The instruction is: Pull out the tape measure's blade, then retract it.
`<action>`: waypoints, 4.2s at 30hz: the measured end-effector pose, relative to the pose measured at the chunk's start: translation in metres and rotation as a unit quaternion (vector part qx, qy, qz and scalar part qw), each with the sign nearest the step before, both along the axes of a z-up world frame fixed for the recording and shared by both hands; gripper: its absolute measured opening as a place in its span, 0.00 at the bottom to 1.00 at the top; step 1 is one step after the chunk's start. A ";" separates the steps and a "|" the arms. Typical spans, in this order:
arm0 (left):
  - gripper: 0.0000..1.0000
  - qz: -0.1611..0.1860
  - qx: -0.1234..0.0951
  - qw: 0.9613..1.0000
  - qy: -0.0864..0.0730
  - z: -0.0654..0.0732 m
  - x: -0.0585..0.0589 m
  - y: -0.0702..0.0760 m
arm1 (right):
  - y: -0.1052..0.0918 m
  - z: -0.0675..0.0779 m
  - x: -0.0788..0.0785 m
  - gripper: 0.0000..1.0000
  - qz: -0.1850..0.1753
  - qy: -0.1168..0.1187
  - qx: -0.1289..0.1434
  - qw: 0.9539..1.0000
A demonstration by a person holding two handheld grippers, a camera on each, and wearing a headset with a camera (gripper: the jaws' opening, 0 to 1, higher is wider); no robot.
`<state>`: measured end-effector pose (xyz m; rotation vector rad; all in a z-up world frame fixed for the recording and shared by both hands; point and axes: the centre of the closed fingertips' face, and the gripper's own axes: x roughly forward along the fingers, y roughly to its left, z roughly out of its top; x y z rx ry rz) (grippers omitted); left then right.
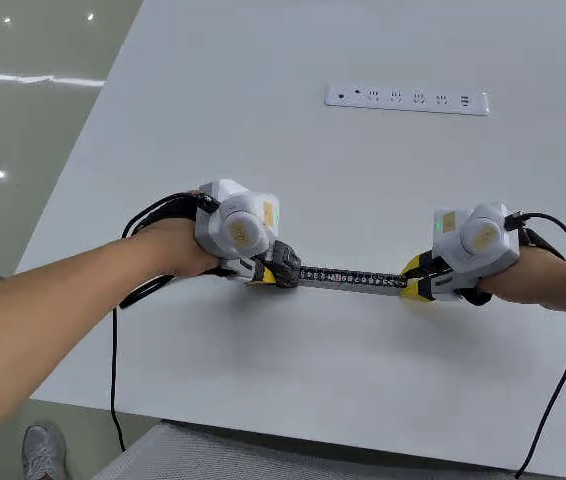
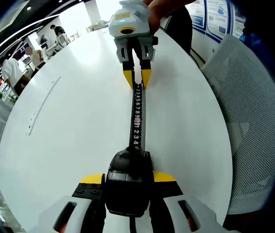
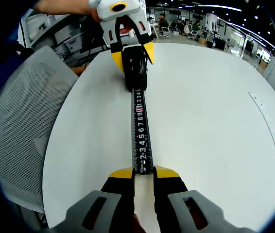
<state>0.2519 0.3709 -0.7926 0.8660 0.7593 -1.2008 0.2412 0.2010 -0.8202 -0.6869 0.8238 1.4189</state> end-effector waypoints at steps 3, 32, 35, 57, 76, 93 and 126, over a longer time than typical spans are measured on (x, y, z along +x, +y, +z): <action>0.30 0.001 0.001 1.000 0.001 0.000 0.000 0.000 | -0.005 0.000 0.000 0.09 -0.001 0.000 -0.003 1.000; 0.30 0.001 0.004 1.000 0.004 0.008 -0.004 -0.002 | -0.068 0.002 0.004 0.09 -0.018 0.001 -0.032 0.999; 0.30 0.000 0.005 1.000 0.005 0.007 -0.003 -0.003 | -0.074 0.001 0.004 0.09 -0.019 0.002 -0.035 0.999; 0.31 -0.001 0.004 1.000 0.002 0.007 -0.003 -0.003 | -0.088 -0.001 0.005 0.10 -0.023 -0.001 -0.052 0.998; 0.33 0.000 -0.016 1.000 -0.014 -0.001 0.004 -0.001 | -0.087 -0.002 0.004 0.13 -0.012 -0.018 -0.059 0.998; 0.53 0.053 -0.028 0.998 -0.025 0.010 0.003 0.012 | -0.084 0.007 0.012 0.26 -0.054 -0.032 -0.052 0.997; 0.70 0.343 -0.171 0.924 -0.015 0.075 -0.045 0.049 | -0.098 0.071 -0.031 0.54 -0.300 -0.023 0.051 0.952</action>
